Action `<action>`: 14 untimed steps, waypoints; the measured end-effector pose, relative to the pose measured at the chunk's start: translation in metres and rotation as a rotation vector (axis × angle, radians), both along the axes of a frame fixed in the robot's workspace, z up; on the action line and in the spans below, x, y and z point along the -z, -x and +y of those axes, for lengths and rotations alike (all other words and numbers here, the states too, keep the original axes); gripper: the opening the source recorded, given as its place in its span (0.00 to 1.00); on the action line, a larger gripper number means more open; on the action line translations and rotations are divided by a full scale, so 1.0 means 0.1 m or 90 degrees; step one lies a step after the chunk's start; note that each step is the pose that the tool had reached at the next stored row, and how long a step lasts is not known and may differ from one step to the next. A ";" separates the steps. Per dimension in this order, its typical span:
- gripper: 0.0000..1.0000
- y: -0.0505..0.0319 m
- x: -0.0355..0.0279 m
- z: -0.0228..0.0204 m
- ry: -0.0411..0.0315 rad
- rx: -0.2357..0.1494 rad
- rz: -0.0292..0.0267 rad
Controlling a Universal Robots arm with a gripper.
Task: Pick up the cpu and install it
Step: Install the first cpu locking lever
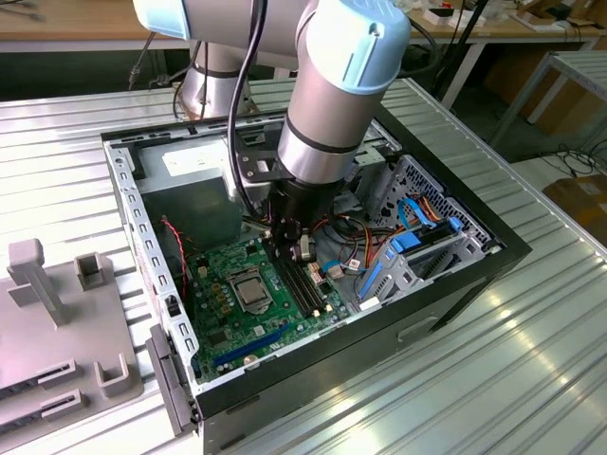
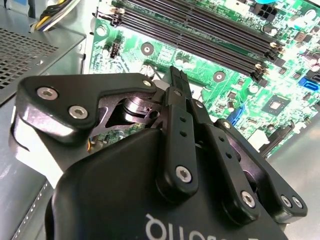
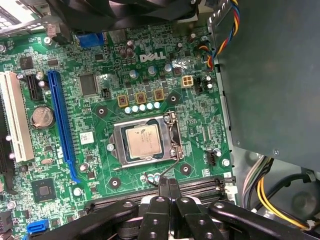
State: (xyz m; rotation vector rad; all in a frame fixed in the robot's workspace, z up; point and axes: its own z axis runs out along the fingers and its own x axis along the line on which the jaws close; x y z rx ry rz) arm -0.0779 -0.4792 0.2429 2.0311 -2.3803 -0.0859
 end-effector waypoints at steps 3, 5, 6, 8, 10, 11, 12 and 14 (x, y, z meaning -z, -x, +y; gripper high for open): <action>0.11 0.000 0.006 -0.004 0.0003 0.000 0.0001; 0.11 0.001 0.010 -0.004 0.0003 0.000 0.0001; 0.11 0.005 0.011 -0.003 0.0003 -0.001 0.0001; 0.11 0.012 0.013 -0.003 0.0001 -0.004 0.0000; 0.11 0.029 0.014 -0.003 0.0000 -0.013 0.0000; 0.11 0.035 0.014 -0.003 0.0001 -0.018 0.0000; 0.11 0.036 0.014 -0.004 0.0002 -0.023 0.0000; 0.11 0.037 0.016 -0.007 0.0001 -0.032 0.0000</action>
